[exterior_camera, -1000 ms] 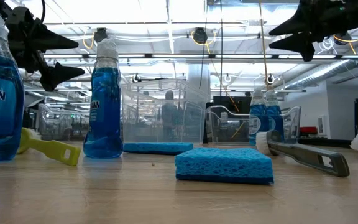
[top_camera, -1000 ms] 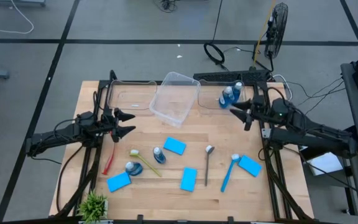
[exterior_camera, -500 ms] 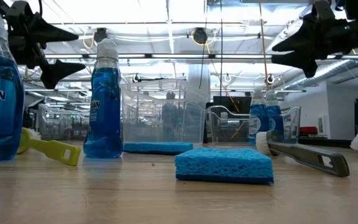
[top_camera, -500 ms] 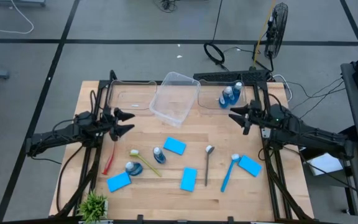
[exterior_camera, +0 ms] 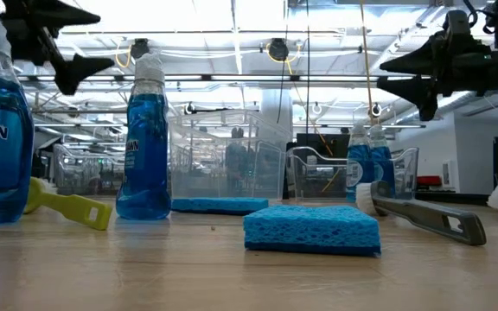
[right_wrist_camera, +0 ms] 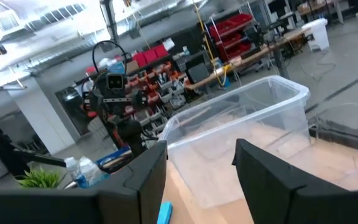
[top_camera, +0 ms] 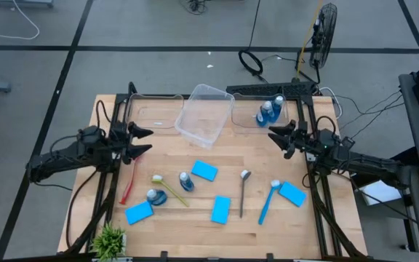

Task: Pick & Place Kitchen Sink Supplies
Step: Put the blue dish soap into the right transparent bin

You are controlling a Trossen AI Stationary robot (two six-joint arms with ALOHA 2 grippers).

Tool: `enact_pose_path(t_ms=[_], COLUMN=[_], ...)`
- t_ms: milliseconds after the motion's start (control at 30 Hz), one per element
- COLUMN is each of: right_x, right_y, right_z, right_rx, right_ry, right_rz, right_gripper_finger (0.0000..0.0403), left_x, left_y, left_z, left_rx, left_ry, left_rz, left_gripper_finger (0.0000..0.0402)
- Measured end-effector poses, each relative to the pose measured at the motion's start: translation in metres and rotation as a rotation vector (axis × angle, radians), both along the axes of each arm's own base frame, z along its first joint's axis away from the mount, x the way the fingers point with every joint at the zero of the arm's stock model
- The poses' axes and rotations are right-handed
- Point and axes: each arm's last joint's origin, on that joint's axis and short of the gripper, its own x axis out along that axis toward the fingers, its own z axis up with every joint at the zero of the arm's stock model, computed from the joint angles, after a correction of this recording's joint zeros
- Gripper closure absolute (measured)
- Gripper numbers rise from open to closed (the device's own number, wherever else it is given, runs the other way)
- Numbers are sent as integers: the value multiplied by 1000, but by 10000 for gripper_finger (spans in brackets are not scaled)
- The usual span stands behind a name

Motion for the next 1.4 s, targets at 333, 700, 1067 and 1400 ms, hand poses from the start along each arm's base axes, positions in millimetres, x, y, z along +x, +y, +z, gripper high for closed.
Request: enact_pose_path(t_ms=[333, 700, 1067, 1400], right_x=[-1, -2, -1, -1], right_y=[0, 0, 0, 0], right_z=[3, 4, 4, 4], right_rx=[-32, -37, -44, -44], right_ry=[-94, -97, -93, -93], right_rz=[-1, -2, -4, -4], right_gripper_finger=[225, 225, 225, 225], left_x=[13, 51, 52, 72], left_y=[0, -15, -42, -75], left_z=[63, 96, 110, 93], left_rx=[-2, -139, -380, -482], left_ry=[419, 779, 899, 1070], left_rz=[-56, -278, -317, -291], left_gripper_finger=[36, 36, 36, 36])
